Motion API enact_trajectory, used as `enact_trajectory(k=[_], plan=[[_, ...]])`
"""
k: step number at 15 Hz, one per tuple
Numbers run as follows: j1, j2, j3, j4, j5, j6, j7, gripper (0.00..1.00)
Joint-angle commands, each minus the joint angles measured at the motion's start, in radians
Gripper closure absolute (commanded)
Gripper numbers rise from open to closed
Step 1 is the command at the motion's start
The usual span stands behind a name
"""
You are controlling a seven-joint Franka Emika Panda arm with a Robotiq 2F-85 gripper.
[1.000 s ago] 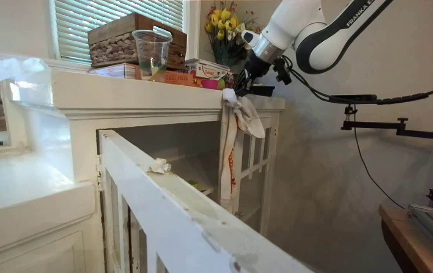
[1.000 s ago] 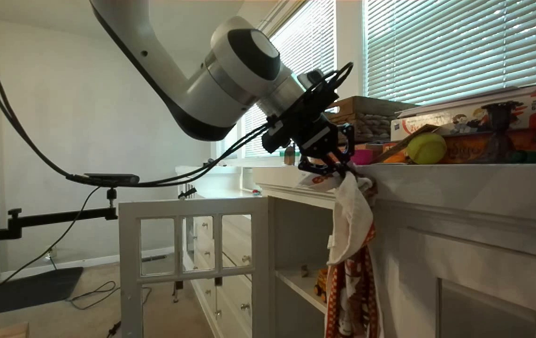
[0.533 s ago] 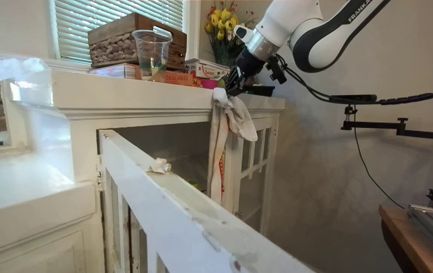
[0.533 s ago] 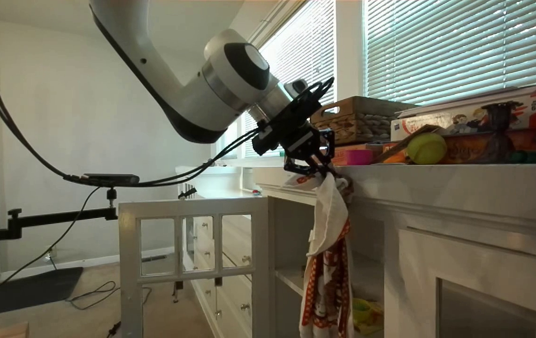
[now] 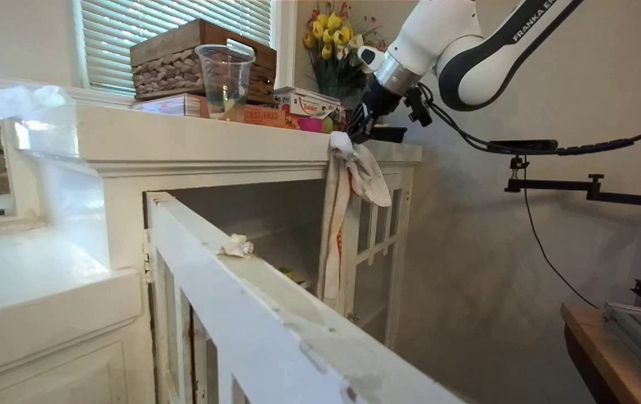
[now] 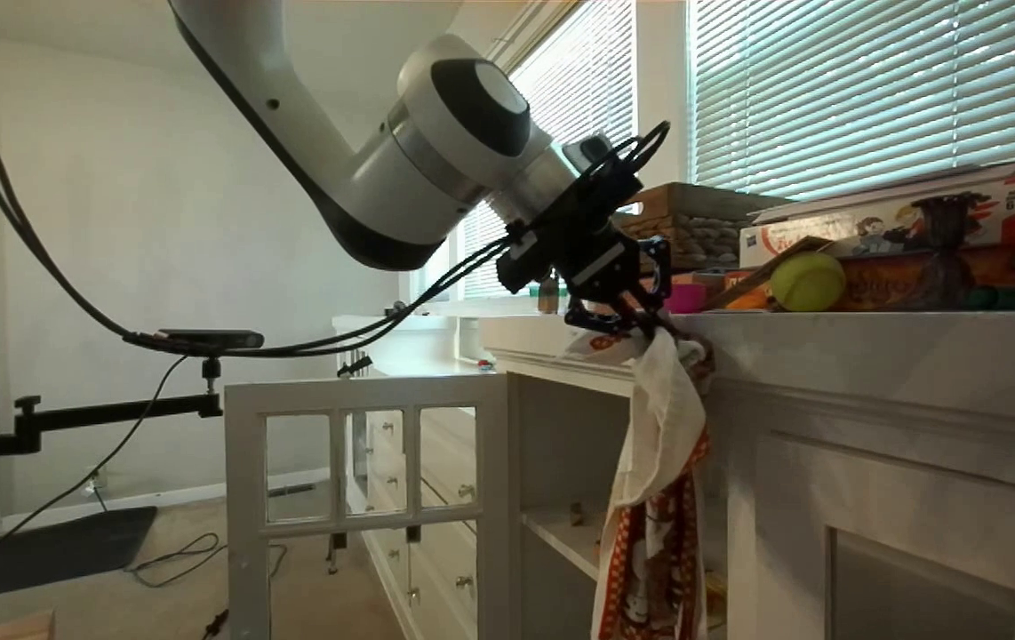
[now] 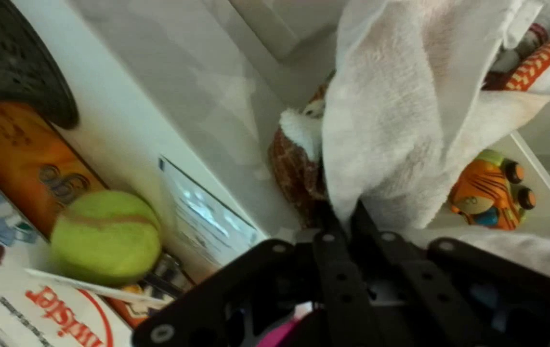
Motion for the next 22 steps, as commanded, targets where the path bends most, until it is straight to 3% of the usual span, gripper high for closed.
enact_trajectory(k=[1,8,22], plan=[[-0.059,0.023,-0.063,0.048,-0.043,0.053,-0.021,0.97],[-0.094,0.034,-0.126,0.088,-0.101,0.065,-0.008,0.97],[-0.024,0.026,-0.069,0.064,-0.116,0.072,0.005,0.97]])
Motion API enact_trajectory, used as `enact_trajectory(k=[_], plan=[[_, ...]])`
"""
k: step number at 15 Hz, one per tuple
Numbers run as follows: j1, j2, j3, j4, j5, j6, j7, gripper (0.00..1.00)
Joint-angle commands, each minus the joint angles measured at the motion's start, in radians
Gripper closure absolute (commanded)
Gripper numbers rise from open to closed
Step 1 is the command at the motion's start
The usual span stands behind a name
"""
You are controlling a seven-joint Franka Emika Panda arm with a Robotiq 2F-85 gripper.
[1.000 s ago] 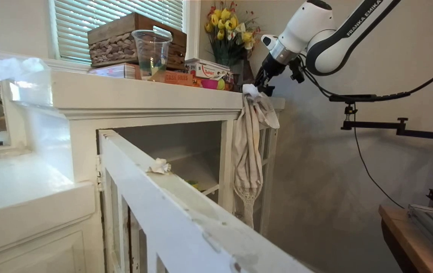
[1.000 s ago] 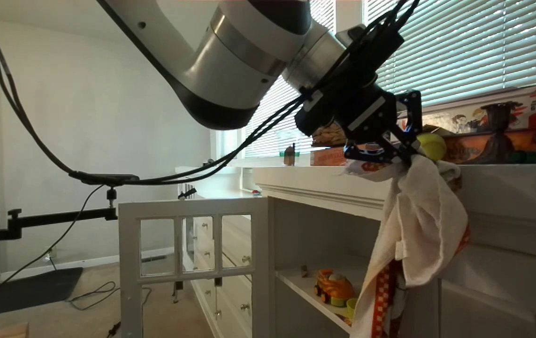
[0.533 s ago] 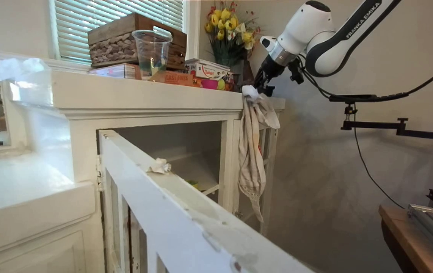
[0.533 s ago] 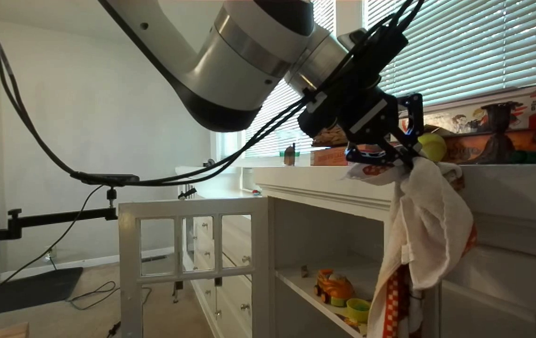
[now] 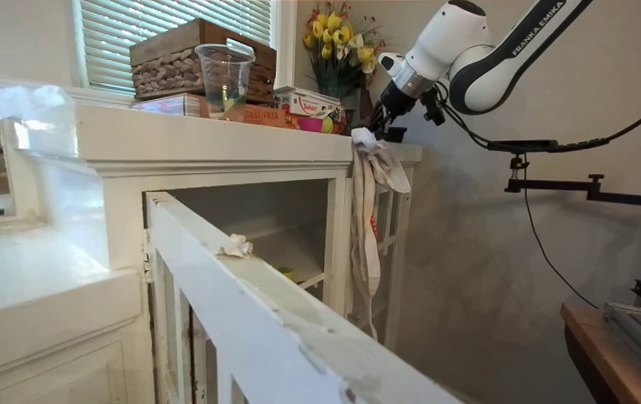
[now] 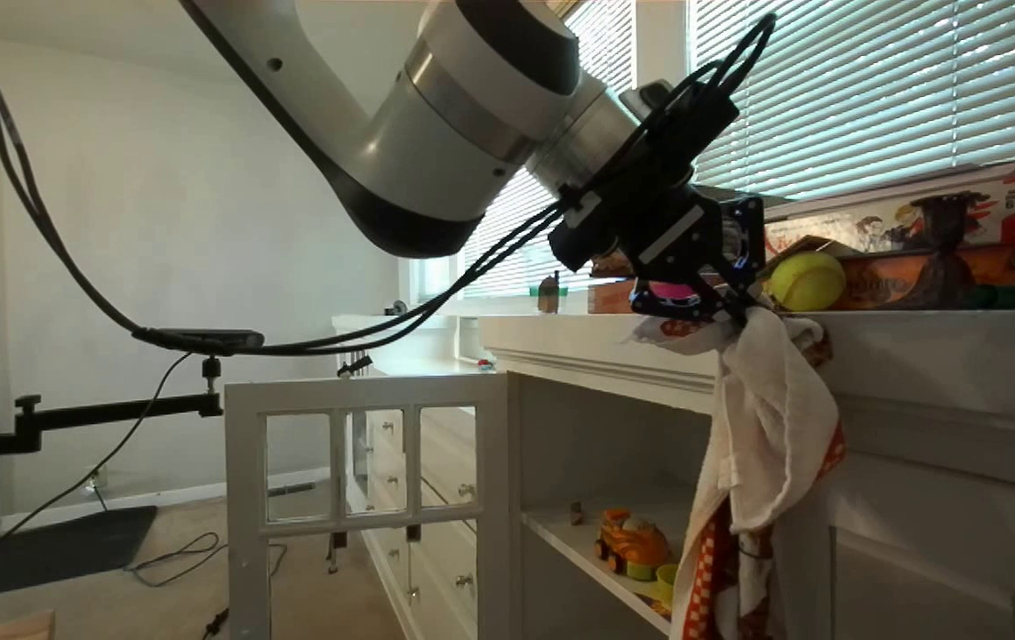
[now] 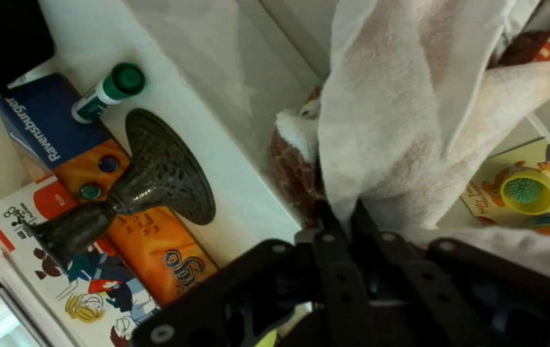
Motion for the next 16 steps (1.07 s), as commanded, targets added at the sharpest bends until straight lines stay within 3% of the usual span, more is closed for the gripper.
enact_trajectory(k=[1,10,16], plan=[[0.043,0.001,0.040,0.011,-0.036,0.025,0.029,0.97],[0.131,-0.007,0.140,-0.011,-0.015,0.026,0.016,0.97],[0.156,0.004,0.171,0.000,-0.008,0.028,0.005,0.97]])
